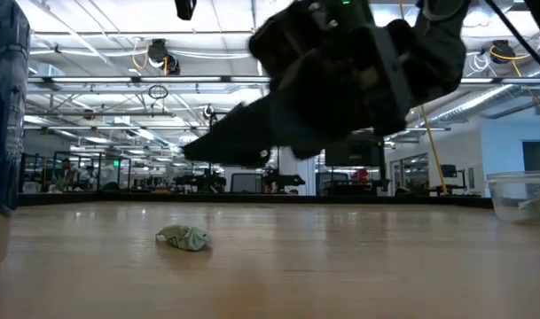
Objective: Pick and place Stevia / Truvia into bins
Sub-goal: Put the green stevia packet into the transparent container
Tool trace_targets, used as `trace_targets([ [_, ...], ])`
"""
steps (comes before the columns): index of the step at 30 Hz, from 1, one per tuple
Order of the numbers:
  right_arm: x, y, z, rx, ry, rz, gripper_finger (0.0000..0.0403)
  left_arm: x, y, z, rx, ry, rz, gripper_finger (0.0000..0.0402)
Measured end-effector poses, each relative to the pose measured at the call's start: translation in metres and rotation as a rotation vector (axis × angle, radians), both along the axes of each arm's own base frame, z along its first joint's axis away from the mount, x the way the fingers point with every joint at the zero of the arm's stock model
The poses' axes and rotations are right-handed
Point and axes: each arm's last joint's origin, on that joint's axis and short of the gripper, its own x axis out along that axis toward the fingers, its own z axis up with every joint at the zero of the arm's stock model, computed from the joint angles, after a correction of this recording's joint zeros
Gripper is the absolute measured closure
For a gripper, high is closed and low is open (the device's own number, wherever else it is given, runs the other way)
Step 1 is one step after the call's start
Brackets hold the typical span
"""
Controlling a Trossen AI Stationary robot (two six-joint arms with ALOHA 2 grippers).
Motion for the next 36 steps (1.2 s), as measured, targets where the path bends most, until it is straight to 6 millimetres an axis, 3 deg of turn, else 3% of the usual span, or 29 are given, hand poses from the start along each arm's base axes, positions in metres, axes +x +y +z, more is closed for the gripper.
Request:
trace_targets([
  [5,0.02,0.018,-0.02,-0.052,0.089,0.042,0.0136,0.0,0.0,-0.002,-0.007,0.022,-0.001,0.0362],
  [11,0.016,0.029,-0.031,-0.185,0.099,-0.007,0.0139,0.0,-0.001,-0.005,-0.008,0.053,-0.007,0.0362],
  [19,0.013,0.026,-0.036,-0.226,0.18,-0.026,0.0152,0.0,-0.002,-0.005,-0.016,0.051,-0.009,0.0362],
  [23,0.014,0.023,-0.036,-0.202,0.184,-0.045,0.0193,0.0,-0.002,-0.005,-0.036,0.052,-0.009,0.0362],
  [30,0.016,0.014,-0.031,-0.105,0.243,-0.115,0.03,0.0,-0.002,-0.005,-0.053,0.052,-0.033,0.0362],
  [36,0.012,0.007,0.003,-0.104,0.25,-0.113,0.0378,0.0,-0.003,-0.006,-0.054,0.059,-0.034,0.0362],
])
